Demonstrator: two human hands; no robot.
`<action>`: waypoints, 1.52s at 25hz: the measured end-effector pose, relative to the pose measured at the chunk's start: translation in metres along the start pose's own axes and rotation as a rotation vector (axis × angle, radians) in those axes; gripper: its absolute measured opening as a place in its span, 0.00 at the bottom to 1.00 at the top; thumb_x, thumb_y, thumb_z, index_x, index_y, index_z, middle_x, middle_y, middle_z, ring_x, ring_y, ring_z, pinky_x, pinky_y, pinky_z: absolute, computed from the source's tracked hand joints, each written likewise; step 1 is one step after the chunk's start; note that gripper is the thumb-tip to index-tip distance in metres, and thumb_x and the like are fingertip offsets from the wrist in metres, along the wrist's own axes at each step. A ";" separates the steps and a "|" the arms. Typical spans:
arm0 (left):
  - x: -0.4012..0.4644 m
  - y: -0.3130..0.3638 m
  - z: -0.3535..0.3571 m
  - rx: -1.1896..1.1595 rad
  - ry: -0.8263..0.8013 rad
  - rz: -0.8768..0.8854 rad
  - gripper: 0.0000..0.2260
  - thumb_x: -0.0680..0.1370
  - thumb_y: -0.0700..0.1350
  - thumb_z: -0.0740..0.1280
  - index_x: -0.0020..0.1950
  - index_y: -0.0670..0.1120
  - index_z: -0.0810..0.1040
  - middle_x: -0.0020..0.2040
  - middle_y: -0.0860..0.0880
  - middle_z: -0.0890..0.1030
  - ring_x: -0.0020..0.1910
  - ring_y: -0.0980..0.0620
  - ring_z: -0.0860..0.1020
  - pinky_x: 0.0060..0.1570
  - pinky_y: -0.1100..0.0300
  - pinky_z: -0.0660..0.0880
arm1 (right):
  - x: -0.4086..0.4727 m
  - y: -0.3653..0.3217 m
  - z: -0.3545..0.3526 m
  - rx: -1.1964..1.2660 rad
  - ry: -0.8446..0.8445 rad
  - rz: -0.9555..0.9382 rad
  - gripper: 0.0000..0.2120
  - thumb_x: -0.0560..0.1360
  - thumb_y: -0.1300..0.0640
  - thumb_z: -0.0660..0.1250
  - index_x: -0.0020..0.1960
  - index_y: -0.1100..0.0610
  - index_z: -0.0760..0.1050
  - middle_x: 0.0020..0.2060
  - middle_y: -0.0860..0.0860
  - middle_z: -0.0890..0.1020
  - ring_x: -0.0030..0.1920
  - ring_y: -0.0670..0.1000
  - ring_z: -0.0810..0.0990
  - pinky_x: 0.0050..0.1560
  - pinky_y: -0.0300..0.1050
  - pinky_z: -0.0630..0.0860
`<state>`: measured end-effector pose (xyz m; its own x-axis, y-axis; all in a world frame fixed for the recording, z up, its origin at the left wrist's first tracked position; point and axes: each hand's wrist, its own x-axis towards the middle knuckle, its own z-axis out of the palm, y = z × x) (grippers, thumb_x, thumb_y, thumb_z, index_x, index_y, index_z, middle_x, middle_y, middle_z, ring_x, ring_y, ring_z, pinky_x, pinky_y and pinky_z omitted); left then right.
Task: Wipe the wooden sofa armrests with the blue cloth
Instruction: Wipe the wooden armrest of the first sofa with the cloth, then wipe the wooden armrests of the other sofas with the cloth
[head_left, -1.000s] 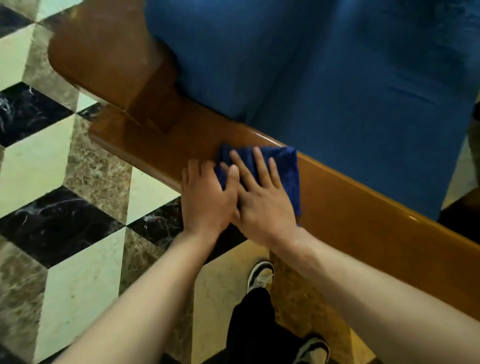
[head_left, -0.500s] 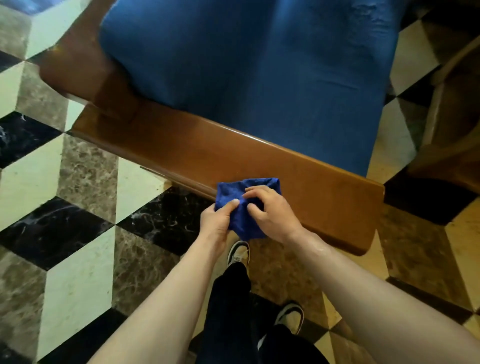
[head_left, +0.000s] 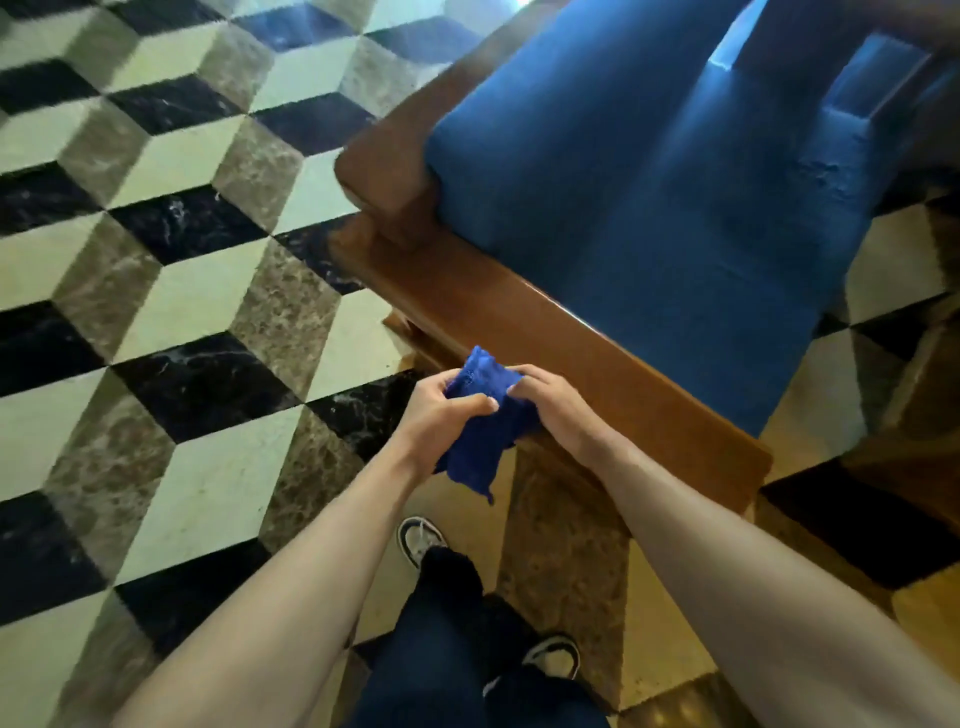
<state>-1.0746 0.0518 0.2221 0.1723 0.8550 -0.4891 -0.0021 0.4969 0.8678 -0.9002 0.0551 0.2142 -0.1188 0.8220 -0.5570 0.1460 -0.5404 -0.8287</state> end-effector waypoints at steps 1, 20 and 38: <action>-0.003 0.011 -0.023 -0.036 0.016 0.000 0.08 0.68 0.36 0.72 0.44 0.46 0.86 0.40 0.45 0.87 0.37 0.49 0.84 0.35 0.59 0.80 | 0.005 -0.015 0.013 0.006 -0.058 -0.002 0.12 0.75 0.57 0.69 0.57 0.60 0.81 0.49 0.59 0.84 0.47 0.55 0.81 0.50 0.50 0.75; 0.162 0.120 -0.431 -0.224 0.752 0.040 0.09 0.73 0.36 0.75 0.51 0.43 0.84 0.44 0.48 0.88 0.44 0.48 0.86 0.41 0.57 0.81 | 0.328 -0.263 0.328 0.327 -0.409 0.300 0.13 0.81 0.59 0.67 0.63 0.62 0.79 0.59 0.63 0.83 0.52 0.59 0.83 0.52 0.50 0.80; 0.724 0.444 -0.434 0.309 0.135 0.119 0.04 0.76 0.48 0.71 0.42 0.50 0.82 0.42 0.51 0.87 0.43 0.51 0.84 0.47 0.50 0.81 | 0.741 -0.512 0.131 0.758 0.402 0.060 0.19 0.72 0.69 0.75 0.61 0.61 0.77 0.53 0.62 0.86 0.49 0.59 0.86 0.53 0.56 0.84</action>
<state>-1.3783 0.9564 0.2153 0.0567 0.9265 -0.3720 0.2877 0.3416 0.8947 -1.1920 0.9174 0.2179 0.2462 0.7121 -0.6575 -0.5715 -0.4412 -0.6919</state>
